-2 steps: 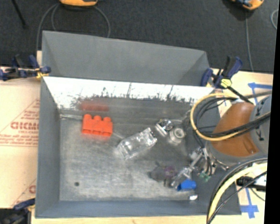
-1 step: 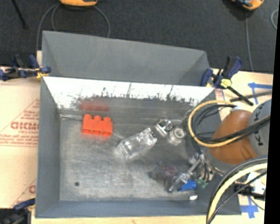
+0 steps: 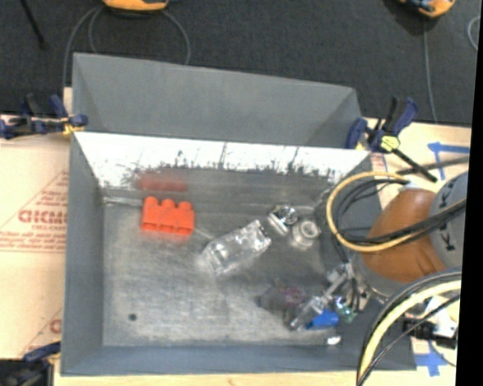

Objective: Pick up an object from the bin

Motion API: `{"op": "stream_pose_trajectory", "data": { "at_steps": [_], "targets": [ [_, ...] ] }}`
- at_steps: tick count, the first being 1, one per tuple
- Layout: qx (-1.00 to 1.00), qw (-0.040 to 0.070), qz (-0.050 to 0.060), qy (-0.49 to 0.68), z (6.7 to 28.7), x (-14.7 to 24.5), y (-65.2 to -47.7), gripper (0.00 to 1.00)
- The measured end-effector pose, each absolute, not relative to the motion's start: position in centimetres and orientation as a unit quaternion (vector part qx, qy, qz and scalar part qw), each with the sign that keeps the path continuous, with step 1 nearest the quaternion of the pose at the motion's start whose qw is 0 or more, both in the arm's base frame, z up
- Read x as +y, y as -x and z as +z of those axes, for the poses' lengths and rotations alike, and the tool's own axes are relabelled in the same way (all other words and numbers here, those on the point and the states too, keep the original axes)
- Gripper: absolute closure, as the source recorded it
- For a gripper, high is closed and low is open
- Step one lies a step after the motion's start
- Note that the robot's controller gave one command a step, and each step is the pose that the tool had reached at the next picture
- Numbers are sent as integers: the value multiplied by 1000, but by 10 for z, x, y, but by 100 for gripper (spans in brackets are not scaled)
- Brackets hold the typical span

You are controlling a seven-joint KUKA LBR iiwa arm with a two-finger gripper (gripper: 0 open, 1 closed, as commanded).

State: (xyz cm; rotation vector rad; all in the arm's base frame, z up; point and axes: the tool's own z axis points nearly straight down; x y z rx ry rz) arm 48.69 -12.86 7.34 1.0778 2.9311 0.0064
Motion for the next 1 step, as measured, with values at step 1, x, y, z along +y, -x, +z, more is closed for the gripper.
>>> {"op": "stream_pose_trajectory", "data": {
  "at_steps": [1],
  "targets": [
    [936, 5, 1, -352, 88, -121, -485, 0]
  ]
}}
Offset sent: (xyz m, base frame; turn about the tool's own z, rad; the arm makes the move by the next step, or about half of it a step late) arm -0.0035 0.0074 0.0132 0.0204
